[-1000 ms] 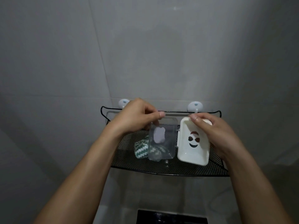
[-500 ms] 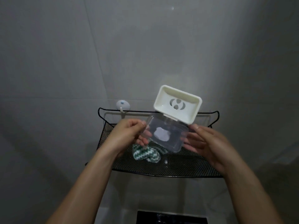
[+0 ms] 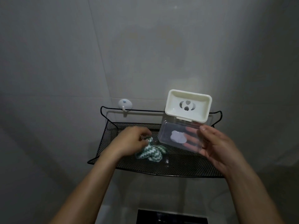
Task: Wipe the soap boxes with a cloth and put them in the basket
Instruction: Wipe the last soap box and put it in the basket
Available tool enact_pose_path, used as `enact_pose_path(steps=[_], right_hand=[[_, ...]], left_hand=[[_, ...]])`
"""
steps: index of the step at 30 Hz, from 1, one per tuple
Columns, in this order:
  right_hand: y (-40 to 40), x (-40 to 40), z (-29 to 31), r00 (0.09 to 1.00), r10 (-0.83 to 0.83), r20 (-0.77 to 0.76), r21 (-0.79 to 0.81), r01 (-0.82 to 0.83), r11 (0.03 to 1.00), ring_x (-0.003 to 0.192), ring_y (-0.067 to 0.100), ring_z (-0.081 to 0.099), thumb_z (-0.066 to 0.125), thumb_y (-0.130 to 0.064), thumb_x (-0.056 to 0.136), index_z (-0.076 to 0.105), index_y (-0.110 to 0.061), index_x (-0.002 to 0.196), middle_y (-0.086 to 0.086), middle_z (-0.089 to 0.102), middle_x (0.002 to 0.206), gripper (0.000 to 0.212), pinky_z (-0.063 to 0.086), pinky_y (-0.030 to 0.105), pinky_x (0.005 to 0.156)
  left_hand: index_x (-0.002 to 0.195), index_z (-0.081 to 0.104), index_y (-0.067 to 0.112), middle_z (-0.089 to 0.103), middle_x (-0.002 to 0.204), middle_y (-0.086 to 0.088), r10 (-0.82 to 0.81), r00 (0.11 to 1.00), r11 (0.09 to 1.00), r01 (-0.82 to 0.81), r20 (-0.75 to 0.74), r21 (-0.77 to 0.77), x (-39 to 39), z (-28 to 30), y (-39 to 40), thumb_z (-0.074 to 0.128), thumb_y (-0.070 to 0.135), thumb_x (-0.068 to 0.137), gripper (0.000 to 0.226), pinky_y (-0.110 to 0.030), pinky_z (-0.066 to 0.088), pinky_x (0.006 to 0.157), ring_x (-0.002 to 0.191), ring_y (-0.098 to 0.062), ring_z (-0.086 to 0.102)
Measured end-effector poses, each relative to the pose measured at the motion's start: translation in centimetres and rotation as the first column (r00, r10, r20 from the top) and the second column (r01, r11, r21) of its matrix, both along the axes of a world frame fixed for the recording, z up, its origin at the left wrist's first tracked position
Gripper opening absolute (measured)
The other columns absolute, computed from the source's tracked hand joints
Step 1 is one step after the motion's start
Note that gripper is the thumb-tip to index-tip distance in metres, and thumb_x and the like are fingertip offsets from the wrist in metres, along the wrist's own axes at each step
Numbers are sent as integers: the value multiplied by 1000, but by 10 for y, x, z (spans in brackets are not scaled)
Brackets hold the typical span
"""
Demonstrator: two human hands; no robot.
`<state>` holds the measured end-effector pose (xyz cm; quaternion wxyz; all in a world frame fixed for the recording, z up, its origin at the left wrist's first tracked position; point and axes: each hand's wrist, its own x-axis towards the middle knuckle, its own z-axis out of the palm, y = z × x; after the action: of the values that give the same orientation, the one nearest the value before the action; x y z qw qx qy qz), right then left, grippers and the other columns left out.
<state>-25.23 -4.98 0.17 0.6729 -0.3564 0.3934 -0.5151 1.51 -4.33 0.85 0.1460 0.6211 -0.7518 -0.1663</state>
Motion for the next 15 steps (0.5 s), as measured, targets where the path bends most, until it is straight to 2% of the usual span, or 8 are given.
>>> enact_pose_path(steps=[1, 4, 7, 10, 12, 14, 15], right_hand=[[0, -1, 0, 1000, -11, -7, -5, 11, 1000, 102, 35, 71, 49, -11, 100, 59, 1, 119, 19, 72, 114, 25, 62, 44, 73], [0, -3, 1, 999, -45, -17, -17, 45, 999, 100, 34, 72, 49, -11, 101, 60, 0, 118, 18, 73, 112, 23, 63, 44, 73], [0, -5, 0, 997, -74, -36, -29, 73, 997, 97, 33, 73, 49, -11, 101, 63, -1, 117, 16, 74, 110, 24, 63, 42, 69], [0, -7, 0, 994, -97, -46, -36, 95, 995, 94, 30, 74, 50, -12, 101, 66, -3, 113, 14, 75, 107, 23, 62, 39, 67], [0, -9, 0, 993, -109, -55, -38, 107, 994, 93, 30, 75, 50, -13, 101, 67, -4, 110, 14, 75, 106, 22, 62, 39, 67], [0, -8, -1, 990, -126, -56, -33, 125, 992, 92, 30, 75, 50, -13, 101, 68, -5, 108, 14, 76, 105, 21, 63, 40, 67], [0, -8, -1, 989, -134, -54, -31, 132, 991, 91, 30, 75, 50, -13, 101, 68, -5, 107, 14, 76, 105, 21, 63, 41, 66]], left_hand=[[124, 64, 31, 65, 120, 7, -52, 995, 997, 46, 82, 66, -2, -2, -2, 63, 25, 93, 32, -27, 46, 86, 98, -9, 59], [127, 62, 33, 62, 123, 4, -163, 970, 970, 125, 179, 208, -9, -7, -6, 66, 22, 90, 39, -23, 40, 81, 97, -9, 53], [120, 66, 31, 62, 113, 6, -196, 959, 958, 143, 203, 250, -10, -8, -12, 72, 19, 86, 37, -26, 47, 83, 101, -13, 58], [98, 70, 26, 59, 83, 11, -124, 985, 977, 99, 122, 189, -8, -4, -14, 72, 16, 84, 17, -26, 45, 63, 79, -12, 58], [87, 68, 25, 59, 76, 9, -45, 998, 994, 40, 47, 106, -4, 3, -13, 71, 15, 84, 11, -25, 41, 60, 72, -12, 56], [82, 65, 23, 64, 78, 4, 67, 982, 995, -52, -175, 89, 1, 16, -8, 68, 13, 87, 11, -27, 44, 63, 73, -14, 59], [81, 64, 20, 66, 79, 0, 126, 940, 991, -103, -318, 88, 2, 23, -5, 66, 13, 89, 11, -29, 46, 65, 74, -17, 62]])
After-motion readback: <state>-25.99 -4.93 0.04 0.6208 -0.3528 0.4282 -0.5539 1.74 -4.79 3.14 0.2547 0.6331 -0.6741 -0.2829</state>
